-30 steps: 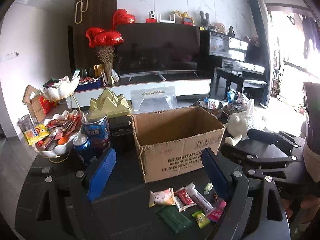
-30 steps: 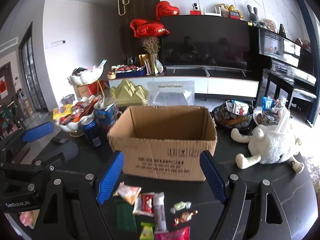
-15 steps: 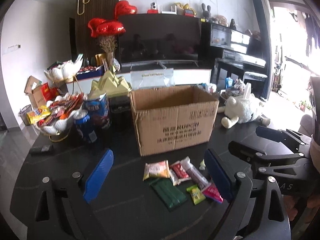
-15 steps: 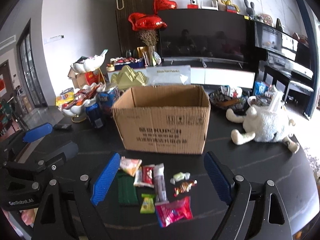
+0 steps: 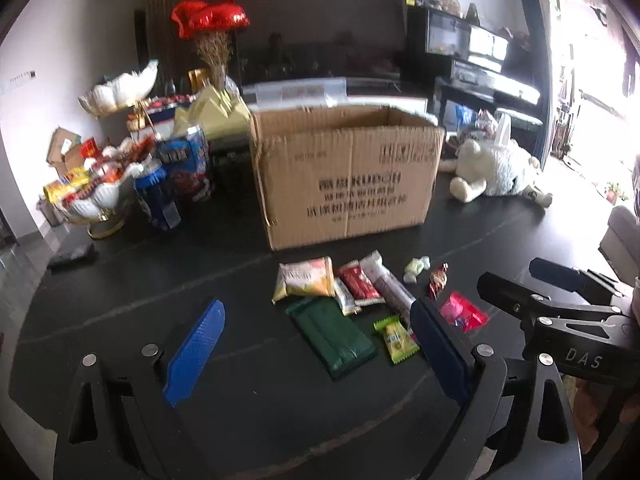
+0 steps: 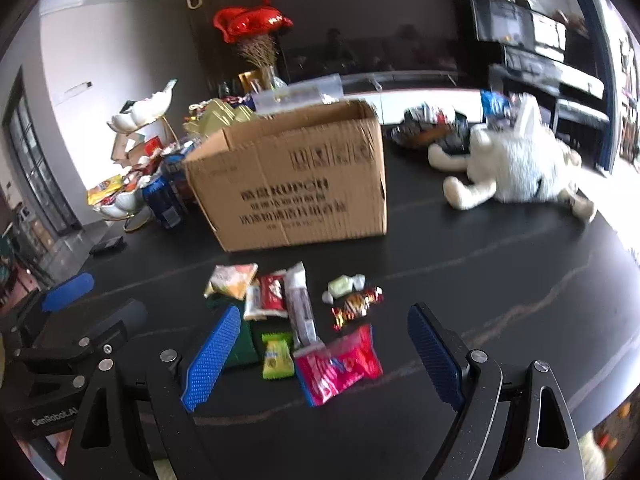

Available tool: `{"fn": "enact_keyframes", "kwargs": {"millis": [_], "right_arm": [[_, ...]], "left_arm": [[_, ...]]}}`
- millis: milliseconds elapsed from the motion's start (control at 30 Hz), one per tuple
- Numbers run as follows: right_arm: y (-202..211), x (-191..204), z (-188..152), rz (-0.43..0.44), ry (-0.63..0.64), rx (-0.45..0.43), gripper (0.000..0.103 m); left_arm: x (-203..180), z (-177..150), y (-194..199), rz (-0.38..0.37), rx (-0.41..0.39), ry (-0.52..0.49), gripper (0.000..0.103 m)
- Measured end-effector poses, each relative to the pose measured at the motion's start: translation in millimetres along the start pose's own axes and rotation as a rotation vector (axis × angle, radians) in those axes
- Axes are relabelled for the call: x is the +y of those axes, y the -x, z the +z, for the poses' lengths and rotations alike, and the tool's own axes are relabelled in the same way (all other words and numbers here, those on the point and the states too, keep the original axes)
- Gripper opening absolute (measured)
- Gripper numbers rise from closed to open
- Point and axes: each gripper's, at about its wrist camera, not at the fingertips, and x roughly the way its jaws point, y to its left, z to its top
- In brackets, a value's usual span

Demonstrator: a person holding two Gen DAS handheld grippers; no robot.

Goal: Organize snacks
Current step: 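Move both open tools back down toward the remaining snacks, then grasp the green packet with the left tool while the right tool grasps the pink packet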

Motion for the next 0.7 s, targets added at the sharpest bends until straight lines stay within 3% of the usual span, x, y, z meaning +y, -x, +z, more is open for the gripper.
{"fn": "enact_keyframes", "kwargs": {"millis": [367, 700], "right_arm": [[-45, -19, -29, 0.016, -0.104, 0.150, 0.087], [-70, -26, -41, -0.001, -0.164, 0.209, 0.086]], "left_arm": [[-1, -18, -42, -0.010, 0.095, 0.037, 0.095], [6, -28, -77, -0.042, 0.135, 0.094, 0.094]]}}
